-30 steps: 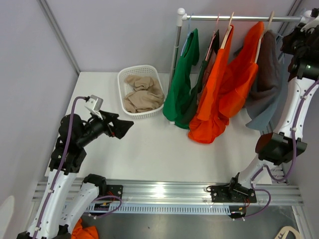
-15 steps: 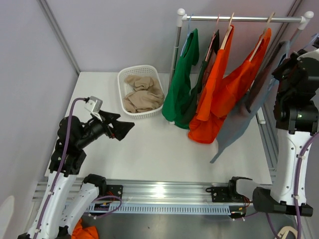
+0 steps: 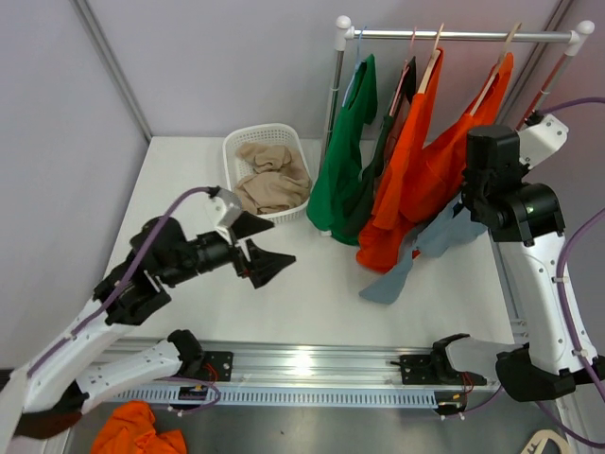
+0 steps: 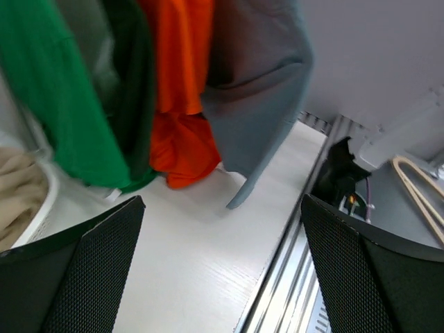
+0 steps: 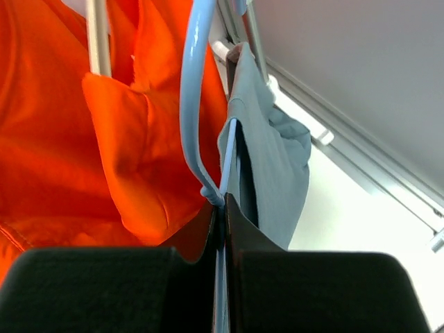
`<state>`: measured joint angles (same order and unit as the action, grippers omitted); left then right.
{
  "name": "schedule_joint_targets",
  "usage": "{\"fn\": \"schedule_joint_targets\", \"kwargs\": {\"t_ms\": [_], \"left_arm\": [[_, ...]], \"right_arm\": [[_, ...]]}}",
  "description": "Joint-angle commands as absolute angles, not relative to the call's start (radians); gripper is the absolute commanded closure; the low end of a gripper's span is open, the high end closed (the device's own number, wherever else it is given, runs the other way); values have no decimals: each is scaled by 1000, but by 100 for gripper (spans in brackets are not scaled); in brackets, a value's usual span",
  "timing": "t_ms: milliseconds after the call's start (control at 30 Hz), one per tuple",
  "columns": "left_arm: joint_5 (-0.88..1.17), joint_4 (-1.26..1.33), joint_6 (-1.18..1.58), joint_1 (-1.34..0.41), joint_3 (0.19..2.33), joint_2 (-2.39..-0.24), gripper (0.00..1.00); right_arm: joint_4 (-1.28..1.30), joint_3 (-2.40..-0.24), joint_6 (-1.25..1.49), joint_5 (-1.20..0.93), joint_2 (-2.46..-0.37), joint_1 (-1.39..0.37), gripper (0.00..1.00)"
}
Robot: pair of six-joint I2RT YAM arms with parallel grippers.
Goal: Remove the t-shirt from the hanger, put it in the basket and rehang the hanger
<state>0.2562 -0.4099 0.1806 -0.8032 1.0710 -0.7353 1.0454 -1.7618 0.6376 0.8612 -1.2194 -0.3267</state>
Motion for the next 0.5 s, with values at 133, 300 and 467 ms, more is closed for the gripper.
{"fn": "schedule_joint_targets", "kwargs": {"t_ms": [133, 300, 467], "left_arm": [[-142, -283, -6, -1138, 1178, -1007, 0], [-193, -127, -58, -1235, 1161, -1120, 1], [-206, -60, -74, -1249, 1181, -1235, 0]], "right_arm": [[1147, -1824, 839, 914, -1227, -363, 100], [1123, -1858, 815, 910, -1230, -385, 100], [1115, -1905, 785, 882, -1246, -388, 100]]}}
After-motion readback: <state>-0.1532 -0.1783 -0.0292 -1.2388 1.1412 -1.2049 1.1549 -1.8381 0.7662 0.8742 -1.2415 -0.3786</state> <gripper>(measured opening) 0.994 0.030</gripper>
